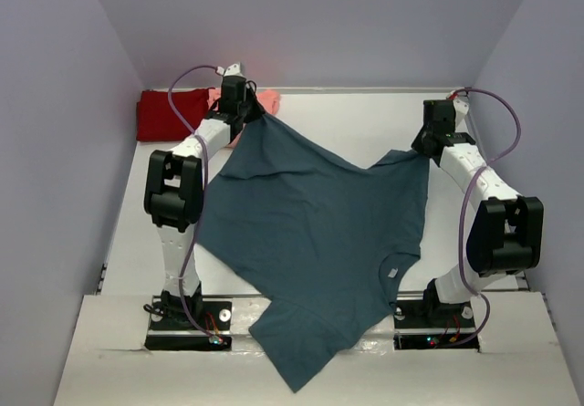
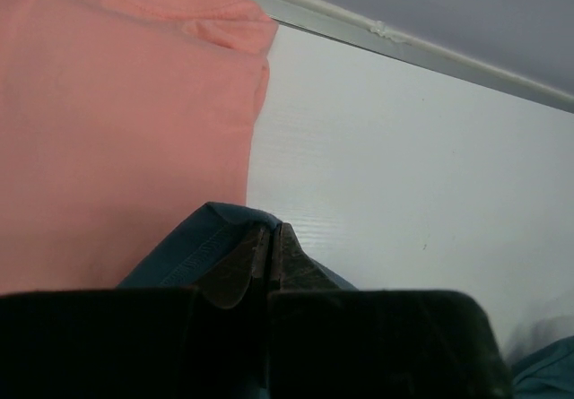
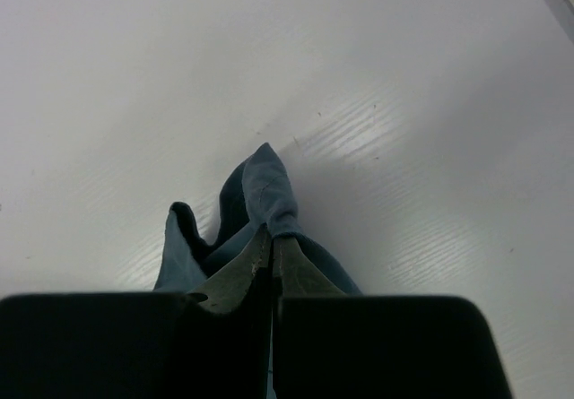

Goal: Fold and stack the t-shirts
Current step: Flatten out the tshirt

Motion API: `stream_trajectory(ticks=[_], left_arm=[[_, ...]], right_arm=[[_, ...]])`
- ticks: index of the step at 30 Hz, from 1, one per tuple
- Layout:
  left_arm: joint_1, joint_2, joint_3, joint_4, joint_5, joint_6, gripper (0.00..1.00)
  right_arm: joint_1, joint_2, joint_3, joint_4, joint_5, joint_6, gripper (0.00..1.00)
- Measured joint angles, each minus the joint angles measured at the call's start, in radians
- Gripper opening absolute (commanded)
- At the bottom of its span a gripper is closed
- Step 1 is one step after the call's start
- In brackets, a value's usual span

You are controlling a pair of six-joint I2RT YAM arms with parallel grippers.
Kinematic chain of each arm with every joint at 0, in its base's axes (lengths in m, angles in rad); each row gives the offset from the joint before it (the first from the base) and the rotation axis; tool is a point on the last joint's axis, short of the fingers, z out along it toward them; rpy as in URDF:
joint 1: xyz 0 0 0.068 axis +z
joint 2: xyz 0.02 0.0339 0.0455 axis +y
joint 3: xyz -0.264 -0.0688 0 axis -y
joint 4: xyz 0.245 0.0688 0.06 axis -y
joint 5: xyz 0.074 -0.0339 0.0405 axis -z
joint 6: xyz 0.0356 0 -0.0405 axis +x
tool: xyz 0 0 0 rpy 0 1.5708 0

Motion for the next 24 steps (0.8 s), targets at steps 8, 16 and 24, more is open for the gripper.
stream_trajectory(ticks=[8, 16, 24], left_arm=[[0.000, 0.130, 0.156, -0.011, 0.028, 0.009, 0.00], [-0.013, 0.227, 0.308, -0.032, 0.057, 0.015, 0.00], [-0.024, 0.171, 0.219, -0.053, -0.030, 0.044, 0.00]], right_arm=[[0.000, 0.004, 0.000, -0.002, 0.063, 0.000, 0.00], [0.000, 0.023, 0.002, -0.008, 0.089, 0.001, 0.00], [0.000, 0.027, 0.002, -0.009, 0.082, 0.001, 0.00]])
